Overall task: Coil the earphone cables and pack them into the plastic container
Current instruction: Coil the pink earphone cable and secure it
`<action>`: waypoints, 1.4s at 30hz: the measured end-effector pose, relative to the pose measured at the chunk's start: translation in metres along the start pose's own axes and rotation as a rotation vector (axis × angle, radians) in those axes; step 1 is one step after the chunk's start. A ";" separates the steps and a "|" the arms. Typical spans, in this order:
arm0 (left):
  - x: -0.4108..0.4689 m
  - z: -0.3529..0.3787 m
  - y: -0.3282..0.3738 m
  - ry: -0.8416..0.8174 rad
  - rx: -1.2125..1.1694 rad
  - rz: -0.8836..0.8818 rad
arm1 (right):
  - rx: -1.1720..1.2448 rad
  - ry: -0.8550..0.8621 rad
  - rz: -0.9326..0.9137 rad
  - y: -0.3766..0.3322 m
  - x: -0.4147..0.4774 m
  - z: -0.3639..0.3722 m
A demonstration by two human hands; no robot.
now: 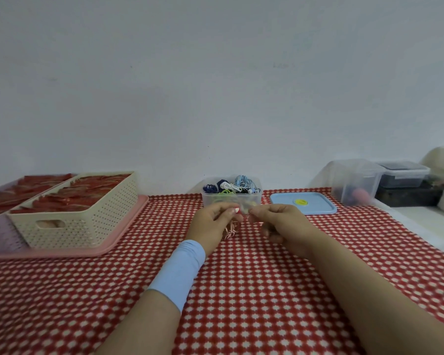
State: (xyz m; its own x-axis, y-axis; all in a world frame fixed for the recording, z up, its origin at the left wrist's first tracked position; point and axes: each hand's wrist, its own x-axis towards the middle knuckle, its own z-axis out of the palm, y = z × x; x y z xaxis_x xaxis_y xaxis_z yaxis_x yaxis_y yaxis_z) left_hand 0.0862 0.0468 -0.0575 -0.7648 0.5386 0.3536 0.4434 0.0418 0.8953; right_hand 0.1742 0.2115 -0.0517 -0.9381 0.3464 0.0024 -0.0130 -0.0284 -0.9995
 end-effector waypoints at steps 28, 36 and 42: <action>-0.001 -0.001 -0.009 -0.044 -0.162 -0.103 | -0.015 -0.134 -0.061 -0.004 -0.006 0.004; -0.001 -0.001 -0.010 -0.076 -0.160 -0.122 | -0.024 -0.113 -0.061 -0.003 -0.007 0.005; 0.000 0.000 -0.011 -0.082 -0.165 -0.126 | -0.021 -0.102 -0.063 -0.003 -0.009 0.006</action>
State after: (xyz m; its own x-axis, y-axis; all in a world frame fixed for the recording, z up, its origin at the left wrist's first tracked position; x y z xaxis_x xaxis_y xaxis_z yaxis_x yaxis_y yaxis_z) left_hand 0.0816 0.0465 -0.0677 -0.7659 0.6047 0.2185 0.2590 -0.0210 0.9657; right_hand 0.1801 0.2029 -0.0482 -0.9659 0.2501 0.0673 -0.0667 0.0109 -0.9977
